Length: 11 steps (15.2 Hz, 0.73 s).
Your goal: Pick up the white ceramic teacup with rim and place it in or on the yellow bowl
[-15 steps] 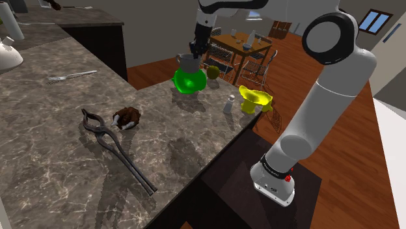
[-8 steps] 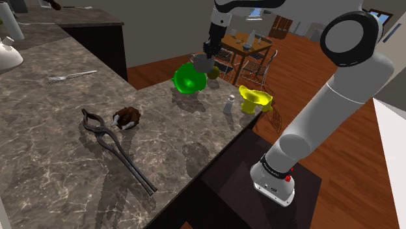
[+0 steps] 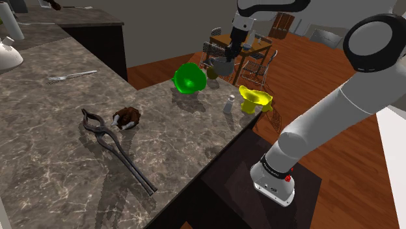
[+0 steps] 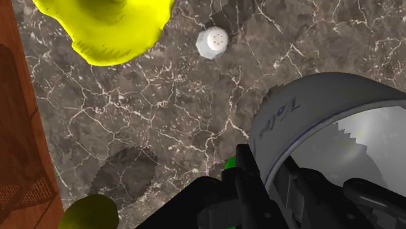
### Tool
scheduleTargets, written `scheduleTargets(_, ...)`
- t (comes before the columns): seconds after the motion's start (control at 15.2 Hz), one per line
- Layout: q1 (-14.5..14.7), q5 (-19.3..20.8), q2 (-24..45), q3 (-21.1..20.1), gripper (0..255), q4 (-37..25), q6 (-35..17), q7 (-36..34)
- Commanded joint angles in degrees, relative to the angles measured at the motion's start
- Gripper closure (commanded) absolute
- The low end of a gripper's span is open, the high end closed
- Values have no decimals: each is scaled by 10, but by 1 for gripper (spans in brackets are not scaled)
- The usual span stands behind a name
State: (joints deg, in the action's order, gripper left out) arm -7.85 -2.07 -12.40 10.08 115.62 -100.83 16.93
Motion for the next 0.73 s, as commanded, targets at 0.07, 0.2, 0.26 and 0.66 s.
scheduleTargets(0.07,-17,12,-30,21,255,27,4,34)
scheduleTargets(0.2,-28,22,-48,36,255,41,9,56)
scheduleTargets(0.26,-34,27,-57,43,255,48,11,67)
scheduleTargets(0.66,-69,59,-98,92,255,73,26,137)
